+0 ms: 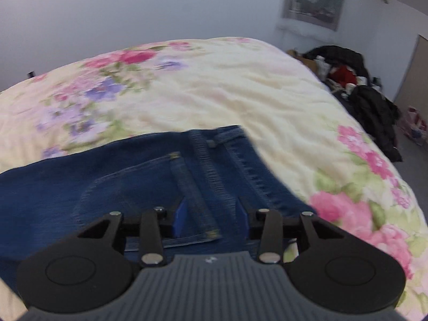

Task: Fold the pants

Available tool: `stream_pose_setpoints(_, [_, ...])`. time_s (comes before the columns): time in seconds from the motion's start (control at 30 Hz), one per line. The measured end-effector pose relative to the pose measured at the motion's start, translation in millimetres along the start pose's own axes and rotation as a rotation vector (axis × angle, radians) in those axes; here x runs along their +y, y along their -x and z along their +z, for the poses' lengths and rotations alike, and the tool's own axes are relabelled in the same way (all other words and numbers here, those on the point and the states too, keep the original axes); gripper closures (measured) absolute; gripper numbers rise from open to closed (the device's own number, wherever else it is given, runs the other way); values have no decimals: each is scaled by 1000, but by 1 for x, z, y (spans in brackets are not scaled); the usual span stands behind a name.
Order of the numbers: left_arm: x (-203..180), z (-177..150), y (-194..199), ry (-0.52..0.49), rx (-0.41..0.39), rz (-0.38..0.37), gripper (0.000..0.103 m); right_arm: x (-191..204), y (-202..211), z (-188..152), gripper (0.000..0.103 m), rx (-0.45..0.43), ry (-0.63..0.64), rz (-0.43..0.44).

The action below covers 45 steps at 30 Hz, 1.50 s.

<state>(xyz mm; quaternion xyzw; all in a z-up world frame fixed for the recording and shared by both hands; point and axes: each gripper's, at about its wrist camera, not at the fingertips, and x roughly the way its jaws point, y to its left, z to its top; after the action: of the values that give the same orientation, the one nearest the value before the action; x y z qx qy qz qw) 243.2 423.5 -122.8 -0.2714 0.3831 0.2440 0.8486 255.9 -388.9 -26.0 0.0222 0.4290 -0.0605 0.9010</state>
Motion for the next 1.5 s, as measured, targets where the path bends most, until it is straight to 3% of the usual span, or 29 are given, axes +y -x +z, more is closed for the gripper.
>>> stream_pose_setpoints(0.13, [-1,2,-1,-24,13,-8,95,99,-17,2,66,76,131,168])
stream_pose_setpoints(0.23, [1,1,0,-41,15,-27,92,182,-37,-3,68,108,251,244])
stream_pose_setpoints(0.4, [11,2,0,-7,29,-80,83,266,-94,5,70,140,338,180])
stream_pose_setpoints(0.63, [16,2,-3,-5,33,-117,80,278,-148,54,69,140,191,135])
stream_pose_setpoints(0.73, [17,3,-1,-9,29,-120,77,281,-161,61,68,147,167,130])
stream_pose_setpoints(0.83, [13,2,11,-28,-6,-117,53,276,-164,62,68,143,129,138])
stream_pose_setpoints(1.0, [-19,-1,51,-205,-111,-43,47,268,-132,63,69,110,127,163])
stream_pose_setpoints(1.1, [-42,-5,80,-326,-176,-50,47,257,-101,54,69,100,142,207])
stream_pose_setpoints(1.2, [-78,-12,99,-465,-163,-161,52,252,-80,40,69,100,179,250])
stream_pose_setpoints(1.33, [-139,-42,97,-616,-61,-308,62,268,-68,25,92,115,183,339])
stream_pose_setpoints(1.5, [-209,-95,57,-728,56,-411,67,328,-67,8,92,116,267,452])
